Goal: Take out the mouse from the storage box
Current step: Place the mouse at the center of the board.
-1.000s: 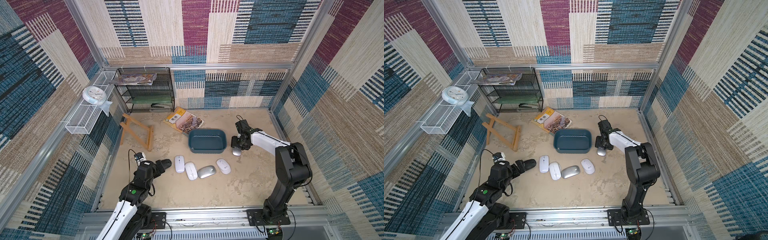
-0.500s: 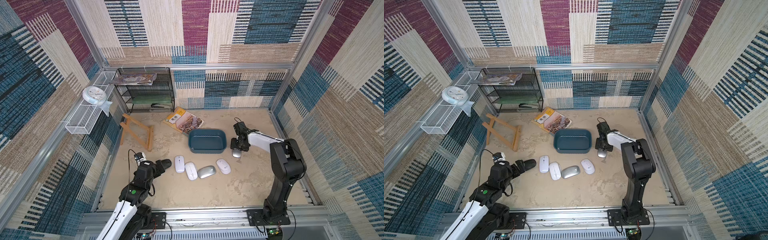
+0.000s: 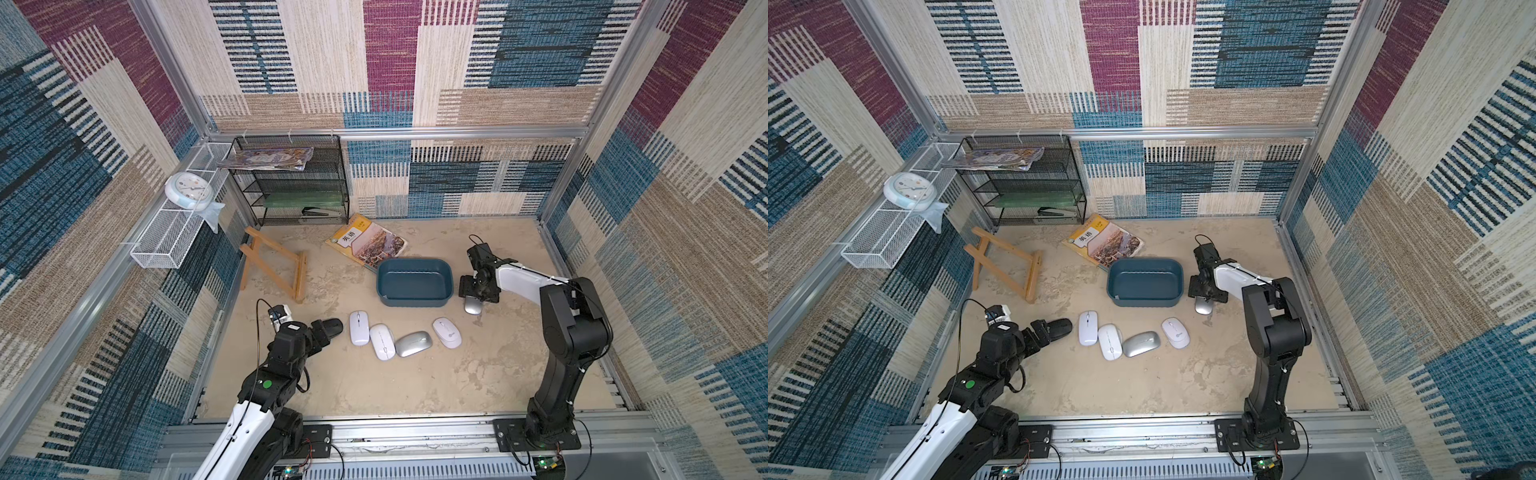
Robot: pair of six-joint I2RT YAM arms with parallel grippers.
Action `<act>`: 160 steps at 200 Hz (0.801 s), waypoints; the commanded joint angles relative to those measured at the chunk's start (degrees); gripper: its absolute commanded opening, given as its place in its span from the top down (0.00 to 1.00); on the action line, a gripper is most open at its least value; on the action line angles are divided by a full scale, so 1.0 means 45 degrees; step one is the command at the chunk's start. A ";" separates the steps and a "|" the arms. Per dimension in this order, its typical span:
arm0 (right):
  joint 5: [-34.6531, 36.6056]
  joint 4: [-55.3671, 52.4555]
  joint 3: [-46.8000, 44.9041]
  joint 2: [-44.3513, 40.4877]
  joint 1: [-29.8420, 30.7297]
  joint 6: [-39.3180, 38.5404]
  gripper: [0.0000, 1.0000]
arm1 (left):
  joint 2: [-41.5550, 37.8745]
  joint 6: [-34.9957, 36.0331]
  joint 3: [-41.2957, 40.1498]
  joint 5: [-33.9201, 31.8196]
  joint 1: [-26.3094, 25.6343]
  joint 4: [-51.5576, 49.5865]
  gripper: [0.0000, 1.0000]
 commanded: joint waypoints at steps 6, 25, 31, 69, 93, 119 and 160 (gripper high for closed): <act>0.0495 -0.0352 0.0041 -0.0515 0.0002 0.0004 0.15 | -0.0062 0.0119 -0.0059 -0.0100 0.0010 0.0146 0.01; 0.0564 -0.0410 0.0035 -0.0799 0.0000 -0.0051 0.12 | -0.0089 0.0127 -0.0059 -0.0083 0.0018 0.0146 0.01; 0.0537 -0.0411 0.0039 -0.0857 0.0003 -0.0075 0.12 | -0.0101 0.0131 -0.0059 -0.0080 0.0018 0.0146 0.01; 0.0252 -0.0409 0.0073 -0.1005 0.0004 -0.0151 0.11 | -0.0216 0.0137 -0.0097 -0.0052 0.0018 0.0107 0.01; 0.0180 -0.0275 -0.0066 -0.1201 0.0014 -0.0225 0.09 | -0.0206 0.0155 -0.0088 0.0014 0.0021 0.0165 0.01; 0.0267 -0.0186 -0.0263 -0.1311 0.0009 -0.0346 0.08 | -0.0120 0.0203 -0.0078 0.0099 0.0018 0.0186 0.01; 0.0176 -0.0102 -0.0568 -0.2720 0.0026 -0.0544 0.08 | -0.0399 0.0262 -0.0142 0.0278 0.0018 0.0265 0.01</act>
